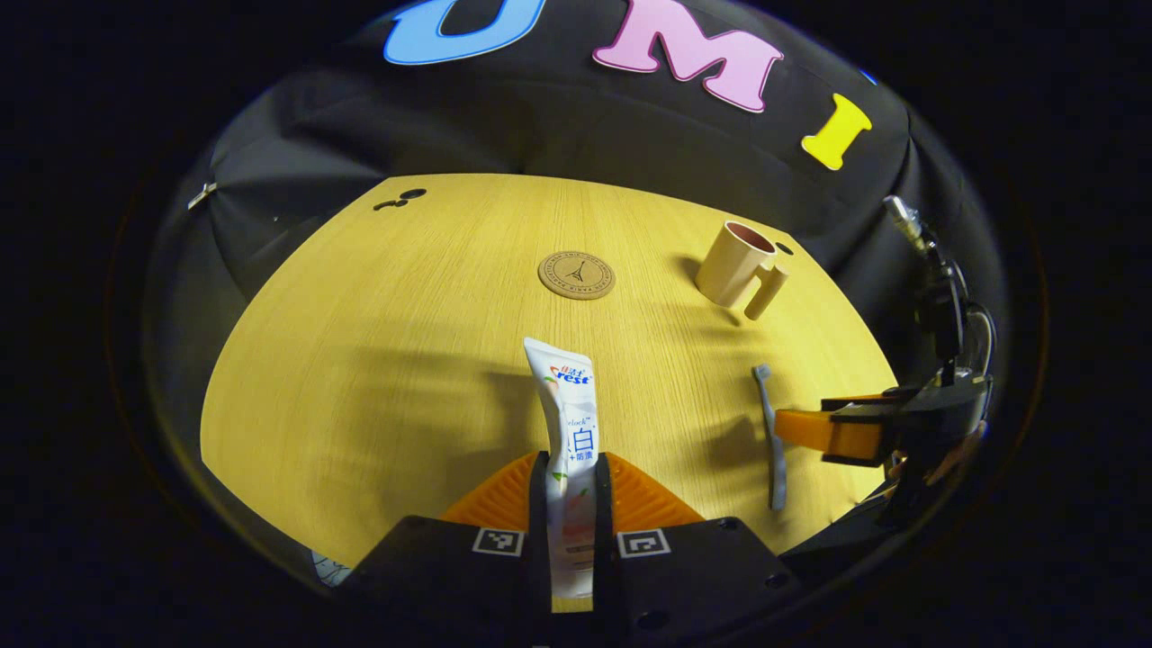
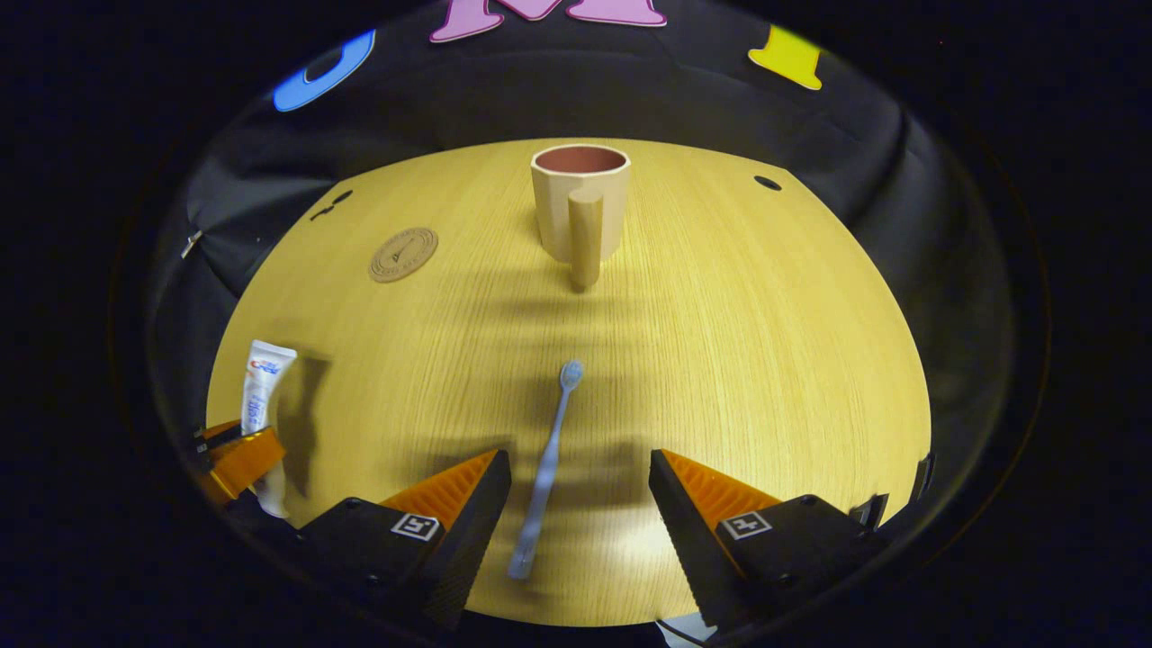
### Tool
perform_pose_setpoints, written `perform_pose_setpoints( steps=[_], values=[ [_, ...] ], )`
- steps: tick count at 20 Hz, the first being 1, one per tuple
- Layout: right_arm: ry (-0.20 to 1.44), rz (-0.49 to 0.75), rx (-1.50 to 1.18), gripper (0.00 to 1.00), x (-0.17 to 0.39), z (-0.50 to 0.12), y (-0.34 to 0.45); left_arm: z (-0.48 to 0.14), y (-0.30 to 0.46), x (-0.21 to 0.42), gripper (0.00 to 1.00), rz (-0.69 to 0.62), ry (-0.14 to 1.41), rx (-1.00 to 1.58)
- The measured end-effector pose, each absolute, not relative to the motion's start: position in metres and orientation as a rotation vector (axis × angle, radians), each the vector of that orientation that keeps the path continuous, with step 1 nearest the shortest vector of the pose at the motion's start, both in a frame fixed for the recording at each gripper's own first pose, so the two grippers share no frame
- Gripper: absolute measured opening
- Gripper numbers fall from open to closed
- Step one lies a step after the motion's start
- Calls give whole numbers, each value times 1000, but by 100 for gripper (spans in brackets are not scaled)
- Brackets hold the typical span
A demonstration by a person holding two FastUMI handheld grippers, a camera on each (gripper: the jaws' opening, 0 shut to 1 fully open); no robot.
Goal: Put the toothbrush and toothpaste on the desktop into the cup, then pick up the cup and place it on the coaster on the desktop.
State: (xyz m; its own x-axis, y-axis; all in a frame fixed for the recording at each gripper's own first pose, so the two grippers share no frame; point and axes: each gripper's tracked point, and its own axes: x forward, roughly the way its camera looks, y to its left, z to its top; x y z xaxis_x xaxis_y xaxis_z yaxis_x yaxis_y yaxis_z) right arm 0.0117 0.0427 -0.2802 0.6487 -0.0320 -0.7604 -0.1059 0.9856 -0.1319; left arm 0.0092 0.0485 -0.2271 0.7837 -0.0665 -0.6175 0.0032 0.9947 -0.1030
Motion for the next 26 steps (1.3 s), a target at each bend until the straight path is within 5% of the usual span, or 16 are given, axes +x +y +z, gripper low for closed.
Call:
perform_pose_setpoints(
  steps=[6, 12, 13, 17, 26],
  values=[
    [905, 47, -172, 94, 13, -299, 48, -222, 57, -6, 23, -27, 664, -74],
    [964, 78, -202, 46, 7, -303, 52, -229, 51, -6, 23, -35, 682, -61],
    [970, 95, -211, 30, 7, -302, 51, -230, 49, -5, 23, -37, 685, -57],
    [981, 173, -217, 10, 7, -302, 53, -232, 43, 0, 23, -44, 696, -56],
    [926, 217, -147, 7, 17, -275, 34, -202, 25, 32, 23, -38, 610, -77]
  ],
)
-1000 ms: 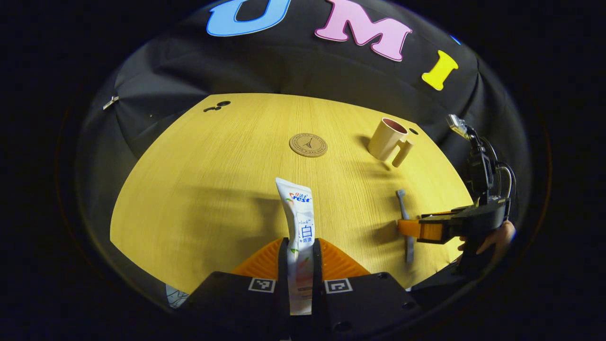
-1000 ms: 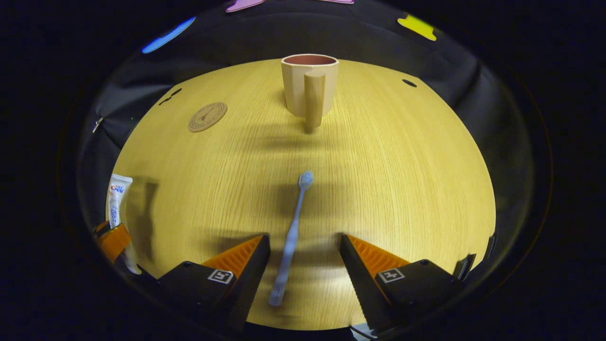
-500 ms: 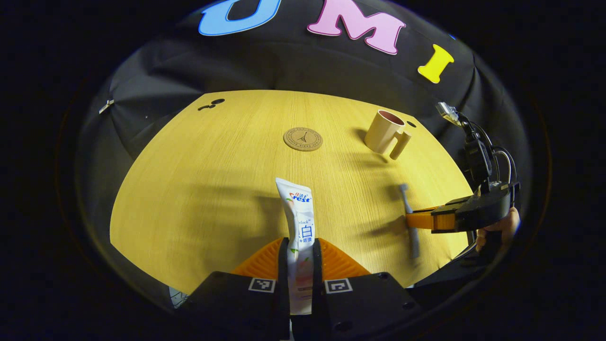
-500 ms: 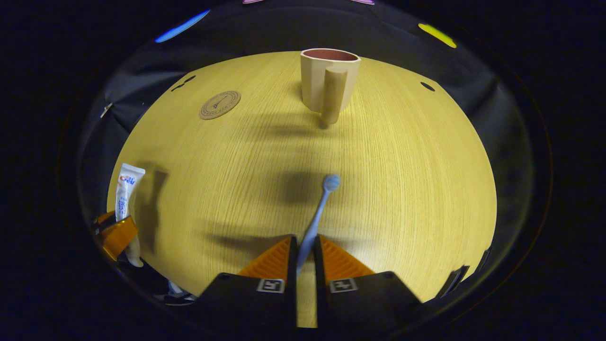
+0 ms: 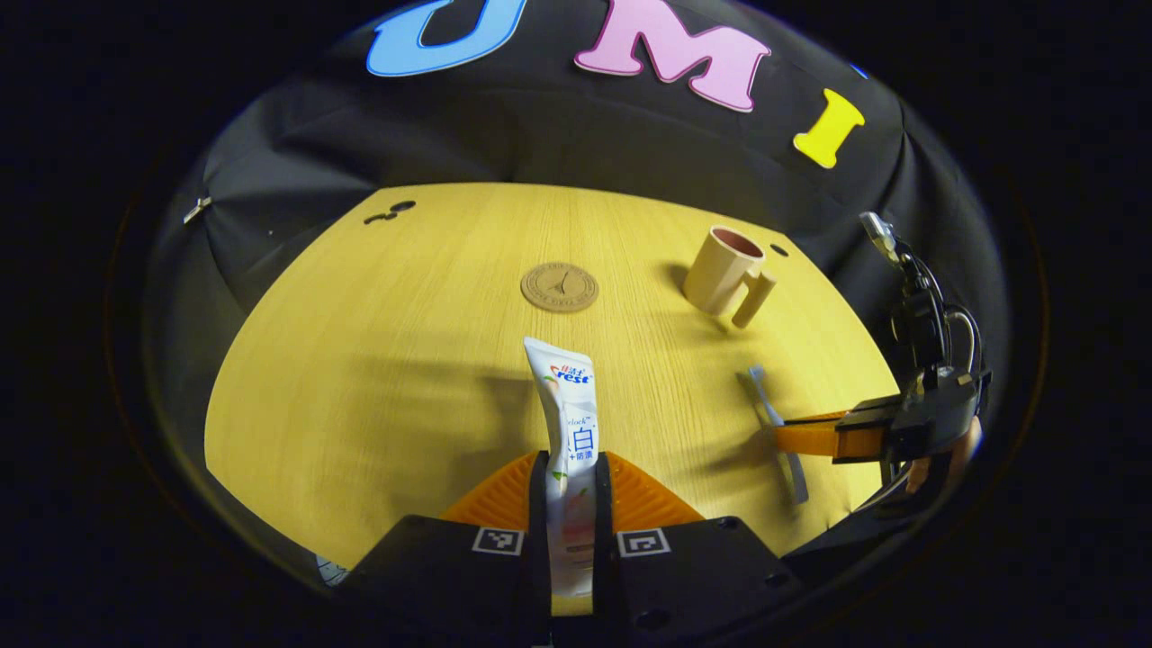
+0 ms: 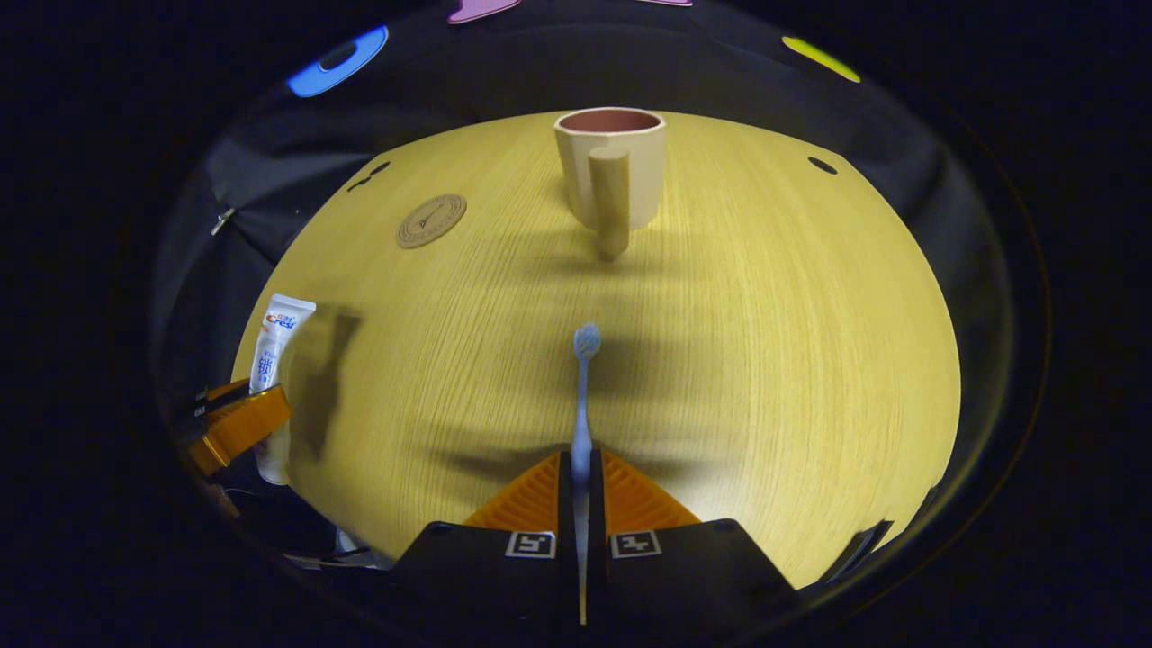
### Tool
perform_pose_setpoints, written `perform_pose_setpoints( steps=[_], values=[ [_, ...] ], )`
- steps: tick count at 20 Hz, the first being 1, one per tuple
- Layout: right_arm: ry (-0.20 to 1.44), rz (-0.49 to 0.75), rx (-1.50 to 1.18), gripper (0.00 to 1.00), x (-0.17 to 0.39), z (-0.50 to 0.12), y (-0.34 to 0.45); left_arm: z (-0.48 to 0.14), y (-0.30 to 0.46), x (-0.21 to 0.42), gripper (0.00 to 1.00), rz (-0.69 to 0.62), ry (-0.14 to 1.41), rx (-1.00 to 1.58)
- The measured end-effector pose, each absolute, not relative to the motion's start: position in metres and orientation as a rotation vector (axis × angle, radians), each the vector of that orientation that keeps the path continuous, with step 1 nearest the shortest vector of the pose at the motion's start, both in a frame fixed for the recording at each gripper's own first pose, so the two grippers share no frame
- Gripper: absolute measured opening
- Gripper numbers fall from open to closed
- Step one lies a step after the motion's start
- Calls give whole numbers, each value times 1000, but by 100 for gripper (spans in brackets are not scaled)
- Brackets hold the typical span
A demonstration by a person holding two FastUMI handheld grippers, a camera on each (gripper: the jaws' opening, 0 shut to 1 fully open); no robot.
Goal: Put the toothbrush and toothpaste on the desktop into the cup, then pick up the cup and place it on the coaster on the desktop.
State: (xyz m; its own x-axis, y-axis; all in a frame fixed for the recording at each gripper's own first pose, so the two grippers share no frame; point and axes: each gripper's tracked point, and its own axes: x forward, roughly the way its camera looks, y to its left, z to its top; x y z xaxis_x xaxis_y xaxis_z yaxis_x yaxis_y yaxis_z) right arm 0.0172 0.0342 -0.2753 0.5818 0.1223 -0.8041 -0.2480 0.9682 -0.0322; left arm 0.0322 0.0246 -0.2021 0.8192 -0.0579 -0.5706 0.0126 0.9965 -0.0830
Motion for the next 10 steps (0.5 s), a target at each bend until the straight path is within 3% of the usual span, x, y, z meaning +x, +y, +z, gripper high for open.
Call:
perform_pose_setpoints(
  steps=[10],
  values=[
    [752, 237, -74, 7, 52, -199, -14, -66, -42, 158, 23, -177, 260, -155]
  ],
)
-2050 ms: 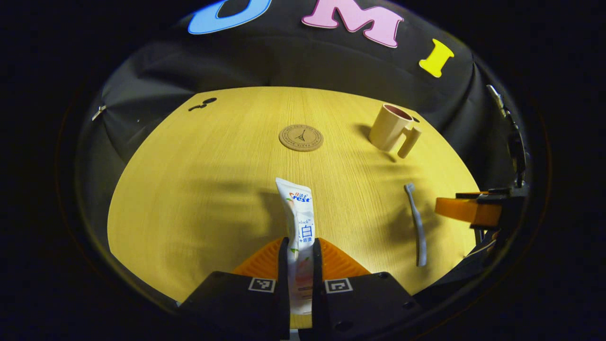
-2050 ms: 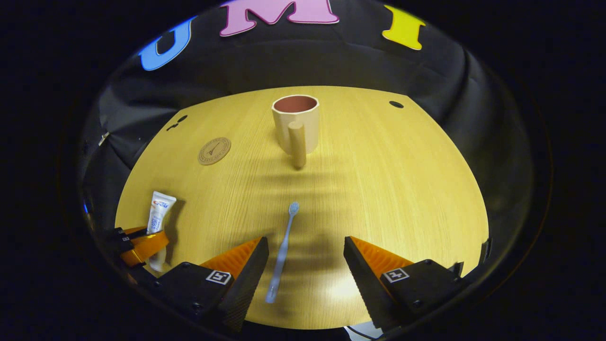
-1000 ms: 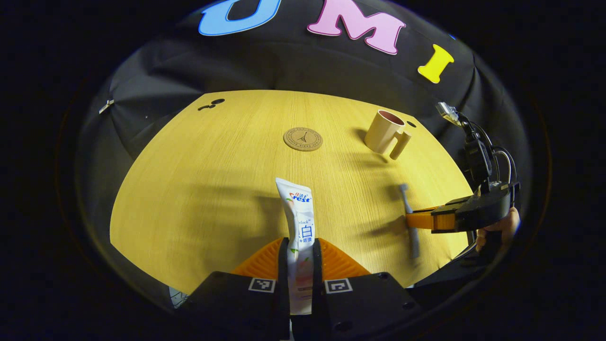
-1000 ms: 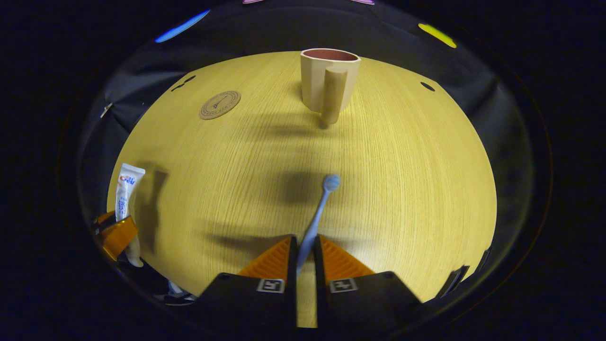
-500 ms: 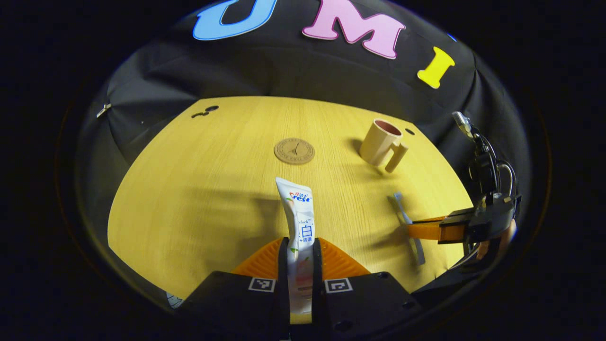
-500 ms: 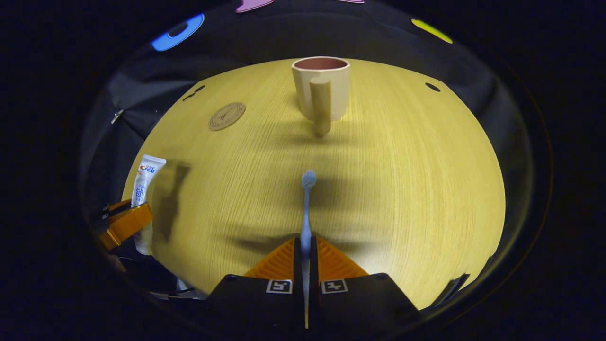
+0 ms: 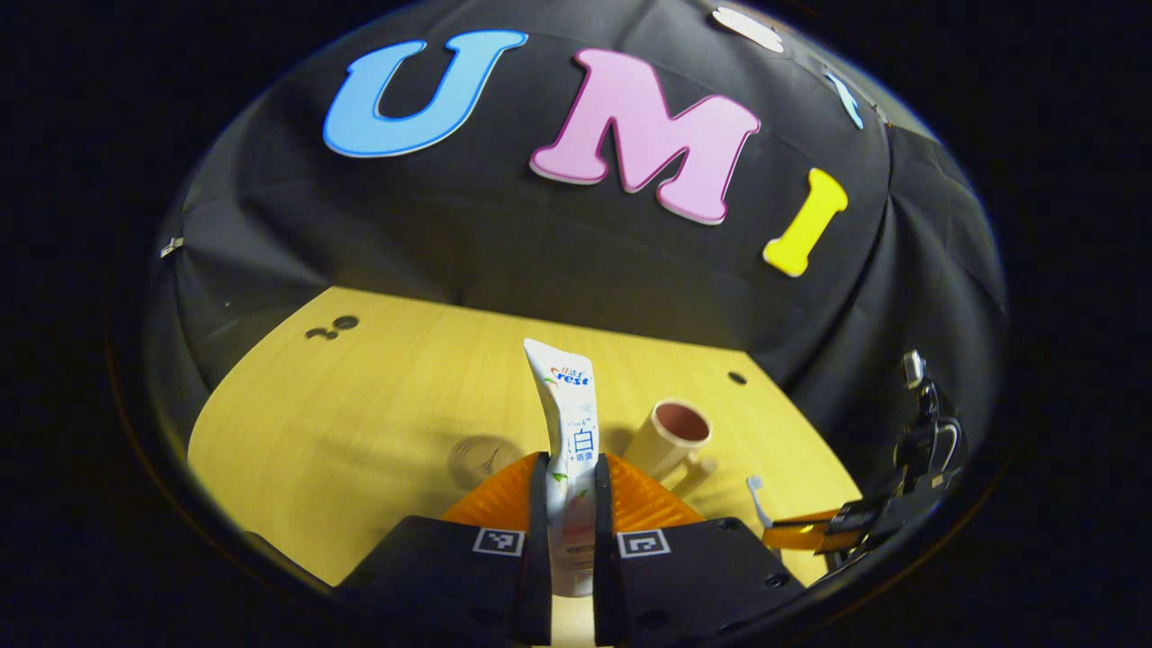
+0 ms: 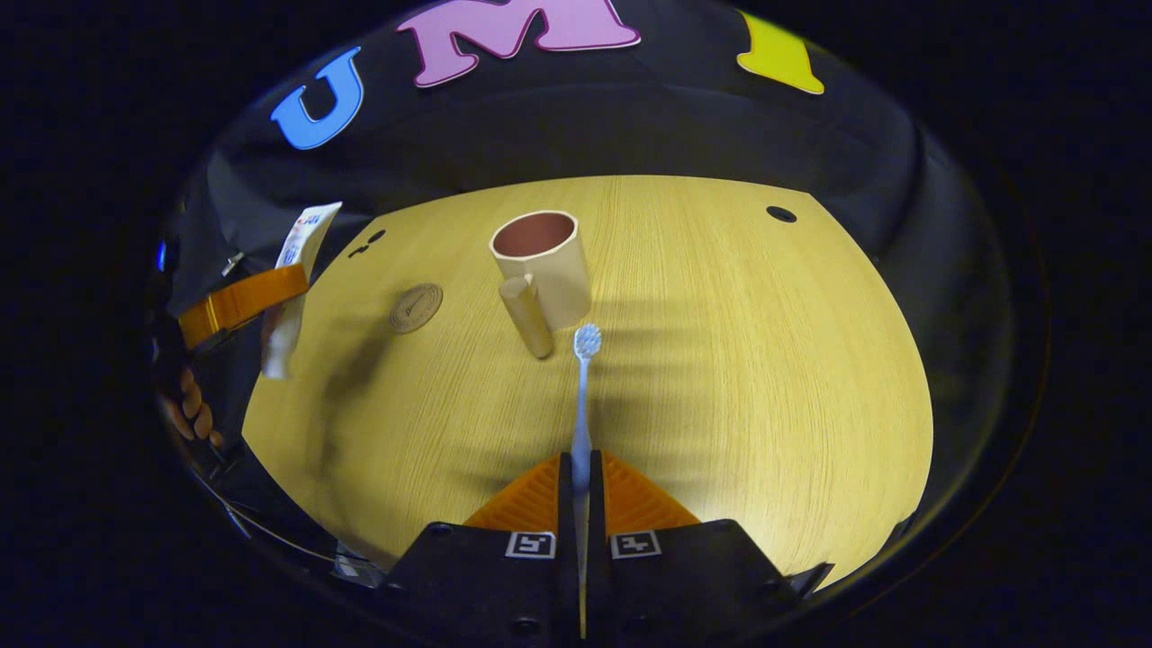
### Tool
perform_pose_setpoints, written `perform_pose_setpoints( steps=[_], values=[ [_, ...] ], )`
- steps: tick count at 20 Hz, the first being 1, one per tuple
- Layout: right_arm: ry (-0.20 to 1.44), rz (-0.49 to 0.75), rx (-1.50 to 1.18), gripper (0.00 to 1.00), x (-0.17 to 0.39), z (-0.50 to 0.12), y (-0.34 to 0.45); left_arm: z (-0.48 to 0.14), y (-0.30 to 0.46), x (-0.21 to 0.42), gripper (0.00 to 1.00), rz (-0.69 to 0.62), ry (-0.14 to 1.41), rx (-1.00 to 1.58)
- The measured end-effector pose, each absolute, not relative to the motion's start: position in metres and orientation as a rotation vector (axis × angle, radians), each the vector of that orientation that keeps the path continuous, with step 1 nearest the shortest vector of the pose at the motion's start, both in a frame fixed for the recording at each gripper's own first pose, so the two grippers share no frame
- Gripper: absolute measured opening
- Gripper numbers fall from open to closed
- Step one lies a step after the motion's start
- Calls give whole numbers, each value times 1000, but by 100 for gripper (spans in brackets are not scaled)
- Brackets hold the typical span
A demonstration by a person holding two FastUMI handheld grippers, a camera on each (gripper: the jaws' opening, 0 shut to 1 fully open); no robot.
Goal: Put the toothbrush and toothpaste on the desktop into the cup, then pick up the cup and place it on the coaster on the desktop.
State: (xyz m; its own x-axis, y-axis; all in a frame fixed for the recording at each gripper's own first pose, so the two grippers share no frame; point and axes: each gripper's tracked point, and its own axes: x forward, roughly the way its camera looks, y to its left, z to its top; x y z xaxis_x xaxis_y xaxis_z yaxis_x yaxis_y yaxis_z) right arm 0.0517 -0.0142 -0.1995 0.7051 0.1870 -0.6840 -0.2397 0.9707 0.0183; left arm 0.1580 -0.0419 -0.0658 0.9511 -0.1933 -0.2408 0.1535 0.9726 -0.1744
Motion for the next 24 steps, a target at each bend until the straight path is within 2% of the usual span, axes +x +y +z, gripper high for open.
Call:
perform_pose_setpoints(
  steps=[5, 9, 13, 17, 24],
  values=[
    [697, 225, 32, 7, 67, -181, -32, -23, -98, 219, 23, -303, 138, -108],
    [697, 201, 85, 7, 83, -181, -47, -17, -133, 243, 23, -425, 83, -107],
    [662, 179, 77, 7, 104, -185, -65, -22, -161, 286, 23, -469, 32, -154],
    [662, 164, 82, 7, 119, -201, -76, -37, -162, 295, 23, -535, 14, -251],
    [567, 174, 62, 7, 145, -203, -72, -92, -172, 309, 25, -599, 39, -200]
  ],
)
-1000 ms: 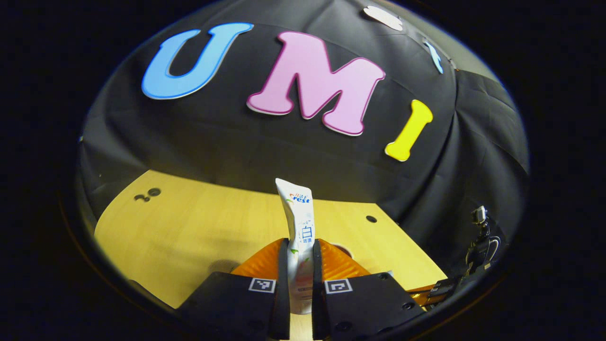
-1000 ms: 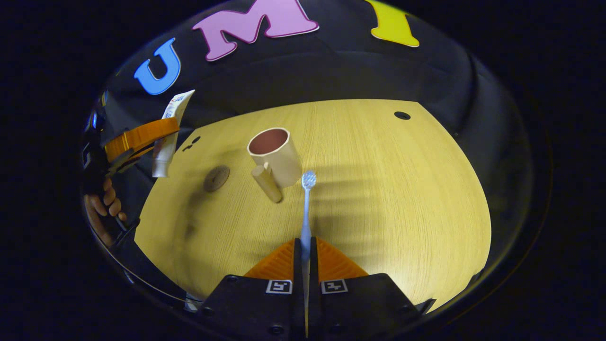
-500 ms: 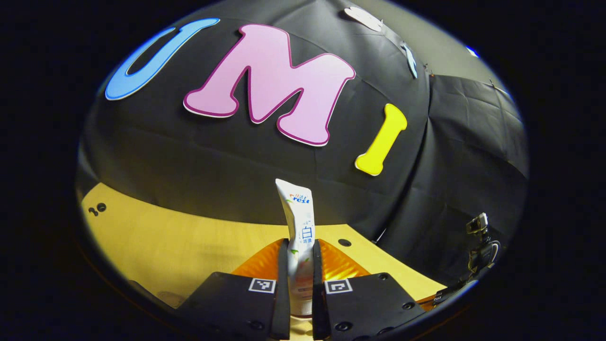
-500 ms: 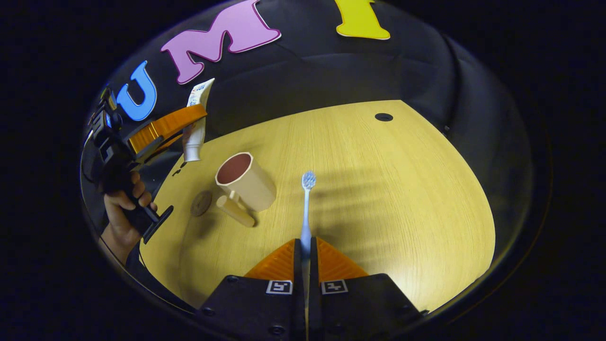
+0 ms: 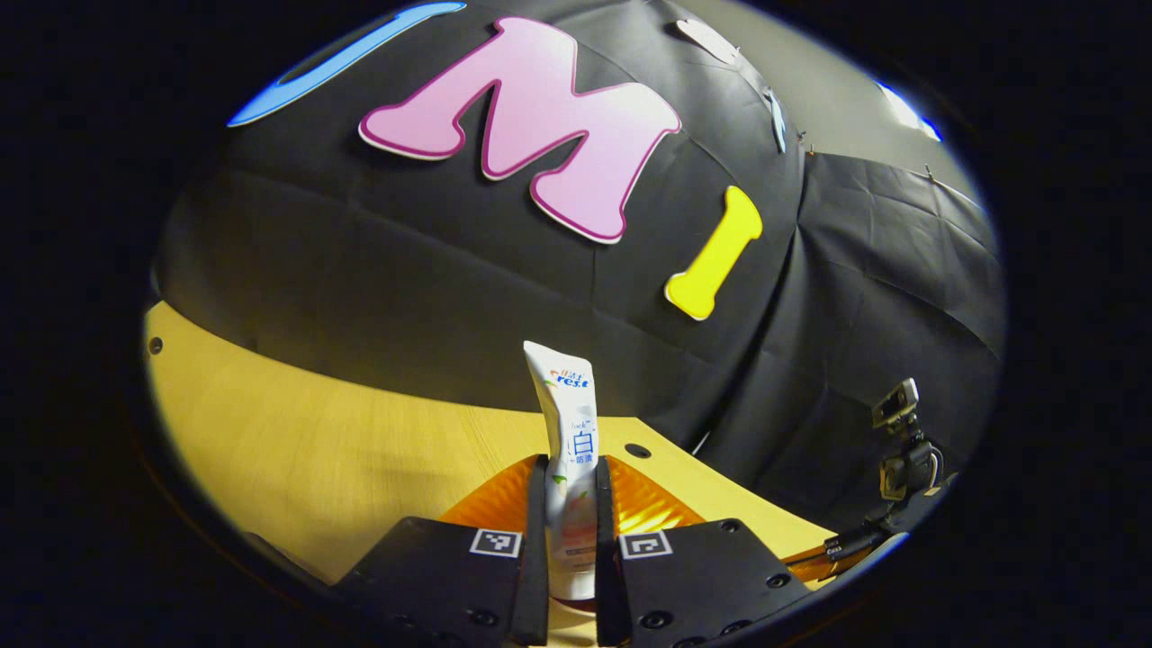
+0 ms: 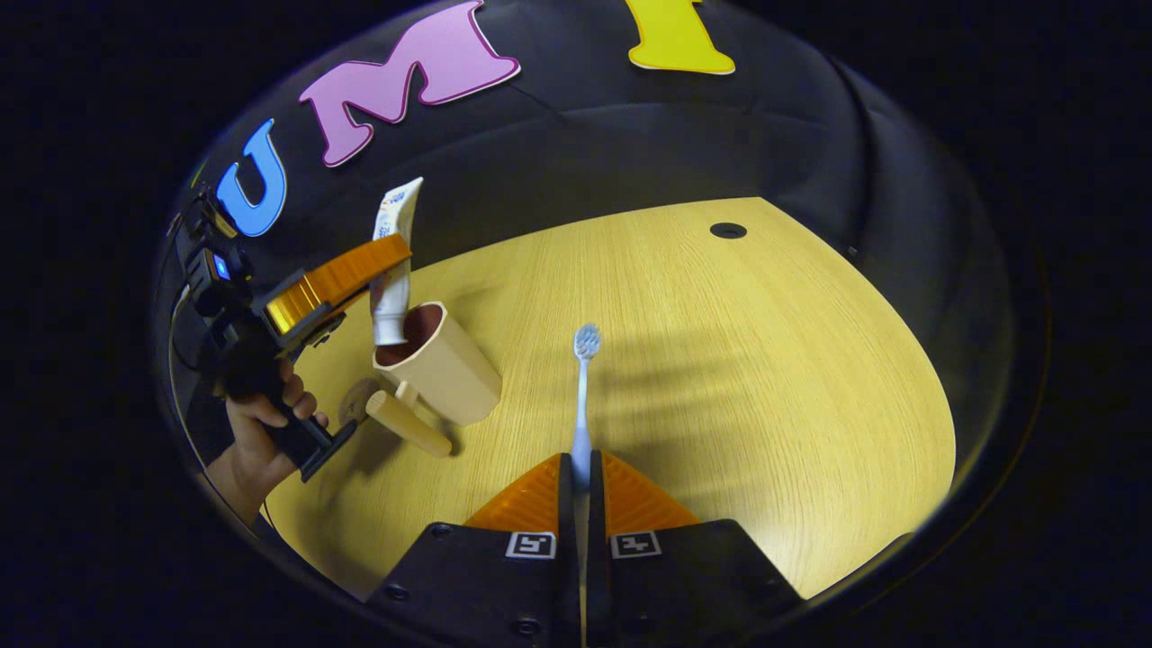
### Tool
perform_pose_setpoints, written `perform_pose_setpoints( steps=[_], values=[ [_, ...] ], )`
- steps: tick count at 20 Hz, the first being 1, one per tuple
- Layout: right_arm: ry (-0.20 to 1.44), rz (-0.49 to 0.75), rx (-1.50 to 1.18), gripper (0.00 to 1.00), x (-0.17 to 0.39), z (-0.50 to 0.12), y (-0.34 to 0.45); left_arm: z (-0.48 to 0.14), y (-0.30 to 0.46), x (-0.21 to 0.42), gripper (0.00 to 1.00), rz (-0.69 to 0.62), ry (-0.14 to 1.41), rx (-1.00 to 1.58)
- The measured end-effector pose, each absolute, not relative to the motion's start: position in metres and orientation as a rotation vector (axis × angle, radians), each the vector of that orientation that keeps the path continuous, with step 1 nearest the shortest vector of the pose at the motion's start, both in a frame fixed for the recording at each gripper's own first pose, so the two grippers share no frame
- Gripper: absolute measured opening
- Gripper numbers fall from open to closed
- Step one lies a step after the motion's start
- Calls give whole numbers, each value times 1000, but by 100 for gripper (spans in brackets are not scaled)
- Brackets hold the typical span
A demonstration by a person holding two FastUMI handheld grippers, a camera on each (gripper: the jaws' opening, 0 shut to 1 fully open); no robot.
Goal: Put the toothbrush and toothpaste on the desktop into the cup, then pick up the cup and place it on the coaster on the desktop.
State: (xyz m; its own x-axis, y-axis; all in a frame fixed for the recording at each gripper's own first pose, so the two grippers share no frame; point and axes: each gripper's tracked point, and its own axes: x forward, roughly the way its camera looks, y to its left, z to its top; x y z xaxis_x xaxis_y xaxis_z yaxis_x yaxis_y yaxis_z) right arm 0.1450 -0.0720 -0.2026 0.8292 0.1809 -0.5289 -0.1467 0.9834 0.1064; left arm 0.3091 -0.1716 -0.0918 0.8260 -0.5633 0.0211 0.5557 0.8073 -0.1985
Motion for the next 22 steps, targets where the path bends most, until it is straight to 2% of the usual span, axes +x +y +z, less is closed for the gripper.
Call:
perform_pose_setpoints(
  steps=[3, 7, 10, 11, 12, 15, 19, 22],
  values=[
    [536, 174, 44, 7, 156, -204, -70, -107, -171, 311, 28, -576, 42, -137],
    [456, 169, 88, 7, 171, -181, -67, -109, -171, 291, 39, -579, 43, -97],
    [401, 168, 151, 7, 185, -156, -57, -92, -160, 271, 87, -542, 8, -85],
    [377, 176, 165, 7, 191, -146, -52, -88, -153, 261, 89, -523, -5, -85],
    [349, 179, 171, 7, 198, -135, -49, -84, -146, 250, 97, -506, -15, -86],
    [251, 215, 181, 7, 218, -98, -28, -88, -123, 218, 97, -453, -8, -116],
    [105, 266, 223, 7, 234, -52, 1, -115, -101, 173, 97, -438, 90, -240],
    [42, 294, 246, 7, 240, -41, 22, -131, -83, 155, 97, -406, 132, -311]
  ],
)
